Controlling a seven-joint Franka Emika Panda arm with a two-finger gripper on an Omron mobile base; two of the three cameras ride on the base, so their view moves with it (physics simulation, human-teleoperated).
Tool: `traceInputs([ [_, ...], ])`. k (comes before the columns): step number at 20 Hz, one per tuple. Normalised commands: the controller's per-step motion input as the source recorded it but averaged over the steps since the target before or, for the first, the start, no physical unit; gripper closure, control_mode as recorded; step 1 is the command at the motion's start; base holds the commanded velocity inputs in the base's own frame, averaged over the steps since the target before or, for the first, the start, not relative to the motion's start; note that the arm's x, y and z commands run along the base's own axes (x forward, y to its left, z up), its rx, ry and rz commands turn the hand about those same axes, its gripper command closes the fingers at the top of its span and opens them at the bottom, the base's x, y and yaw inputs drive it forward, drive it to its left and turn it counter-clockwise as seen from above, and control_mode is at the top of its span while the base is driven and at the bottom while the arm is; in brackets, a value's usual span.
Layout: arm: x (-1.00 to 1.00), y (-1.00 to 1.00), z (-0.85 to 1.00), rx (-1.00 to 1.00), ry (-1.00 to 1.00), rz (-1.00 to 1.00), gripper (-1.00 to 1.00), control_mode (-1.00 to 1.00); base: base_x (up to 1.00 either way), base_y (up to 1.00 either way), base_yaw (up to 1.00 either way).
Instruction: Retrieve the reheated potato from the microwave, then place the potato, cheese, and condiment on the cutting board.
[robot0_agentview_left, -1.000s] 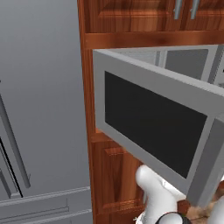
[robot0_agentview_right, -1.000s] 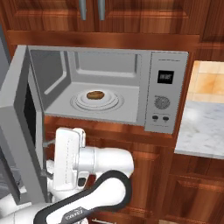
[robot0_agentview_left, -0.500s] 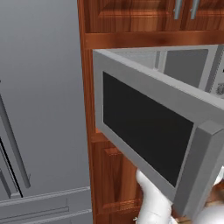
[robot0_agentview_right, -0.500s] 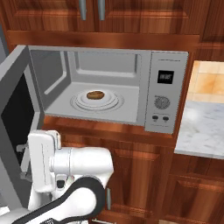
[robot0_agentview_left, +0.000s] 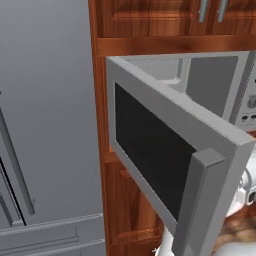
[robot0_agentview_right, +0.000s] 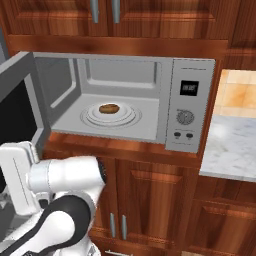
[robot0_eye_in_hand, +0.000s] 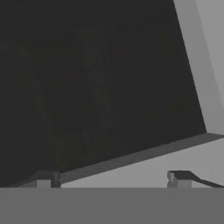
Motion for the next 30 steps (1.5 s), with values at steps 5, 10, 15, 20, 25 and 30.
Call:
traceInputs([
  [5, -0.37, 0.79, -0.17, 0.00, -0.05, -0.06, -1.00, -1.00, 0.00, 0.00, 0.00],
  [10, -0.28, 0.80, -0.23, 0.00, -0.05, -0.10, -1.00, -1.00, 0.00, 0.00, 0.00],
  [15, -0.18, 0.80, -0.24, 0.00, -0.02, -0.11, -1.00, -1.00, 0.00, 0.00, 0.00],
  [20, -0.07, 0.70, -0.25, 0.00, -0.04, -0.13, -1.00, -1.00, 0.00, 0.00, 0.00],
  [25, -0.02, 0.39, -0.20, 0.00, -0.06, -0.16, -1.00, -1.00, 0.00, 0.00, 0.00],
  [30, 0.01, -0.42, -0.01, -0.10, 0.00, -0.21, -1.00, -1.00, 0.00, 0.00, 0.00],
])
